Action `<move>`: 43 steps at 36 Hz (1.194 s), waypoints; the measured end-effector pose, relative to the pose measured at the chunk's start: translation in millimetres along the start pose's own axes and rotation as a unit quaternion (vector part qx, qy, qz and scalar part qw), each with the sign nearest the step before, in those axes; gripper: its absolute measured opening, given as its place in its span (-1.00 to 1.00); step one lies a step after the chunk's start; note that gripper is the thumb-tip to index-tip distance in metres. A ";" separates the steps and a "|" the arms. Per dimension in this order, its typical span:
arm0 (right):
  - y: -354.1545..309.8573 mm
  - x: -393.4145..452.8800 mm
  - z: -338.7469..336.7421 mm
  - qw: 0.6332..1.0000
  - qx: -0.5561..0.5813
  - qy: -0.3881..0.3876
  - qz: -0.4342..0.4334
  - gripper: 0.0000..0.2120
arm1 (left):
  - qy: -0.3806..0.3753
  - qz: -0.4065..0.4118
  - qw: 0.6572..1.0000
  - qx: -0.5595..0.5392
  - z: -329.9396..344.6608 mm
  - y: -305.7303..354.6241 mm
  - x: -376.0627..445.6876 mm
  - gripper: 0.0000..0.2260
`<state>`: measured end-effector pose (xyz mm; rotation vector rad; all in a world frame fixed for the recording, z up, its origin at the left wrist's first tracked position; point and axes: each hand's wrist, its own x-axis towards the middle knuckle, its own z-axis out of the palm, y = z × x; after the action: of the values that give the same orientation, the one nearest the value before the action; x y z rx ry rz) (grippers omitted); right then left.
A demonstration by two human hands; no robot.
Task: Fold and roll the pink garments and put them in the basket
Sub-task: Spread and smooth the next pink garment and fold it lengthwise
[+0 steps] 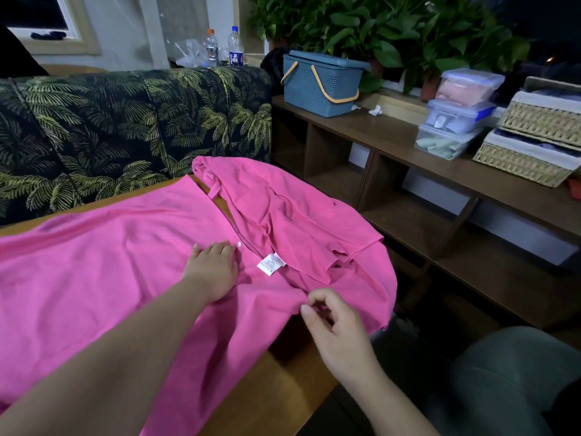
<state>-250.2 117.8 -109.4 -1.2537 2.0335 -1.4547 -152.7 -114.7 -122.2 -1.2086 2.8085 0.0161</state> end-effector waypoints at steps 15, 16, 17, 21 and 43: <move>-6.6 2.1 -60.8 0.987 0.053 -0.114 0.101 -0.91 | 0.007 0.002 1.000 -0.014 1.8 -0.7 1.5 -0.57; -5.4 1.6 -67.0 0.985 0.038 -0.126 0.111 -0.86 | 0.008 0.003 1.000 -0.013 2.9 -1.4 2.0 -0.57; -3.7 0.7 -72.0 0.983 0.031 -0.135 0.121 -0.82 | 0.011 0.004 1.000 -0.013 4.1 -2.0 2.3 -0.57; 11.6 -8.2 -67.8 0.978 0.032 -0.161 0.129 -0.74 | 0.022 0.001 1.000 -0.011 8.1 -1.7 2.3 -0.57; 20.2 -48.3 -35.8 0.998 0.056 -0.034 -0.021 -0.93 | -0.015 -0.044 0.996 -0.070 17.5 8.3 -9.0 -0.45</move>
<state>-257.8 179.4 -122.4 -1.2875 1.8661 -1.5026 -151.3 -101.7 -139.1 -1.3478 2.7659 0.2263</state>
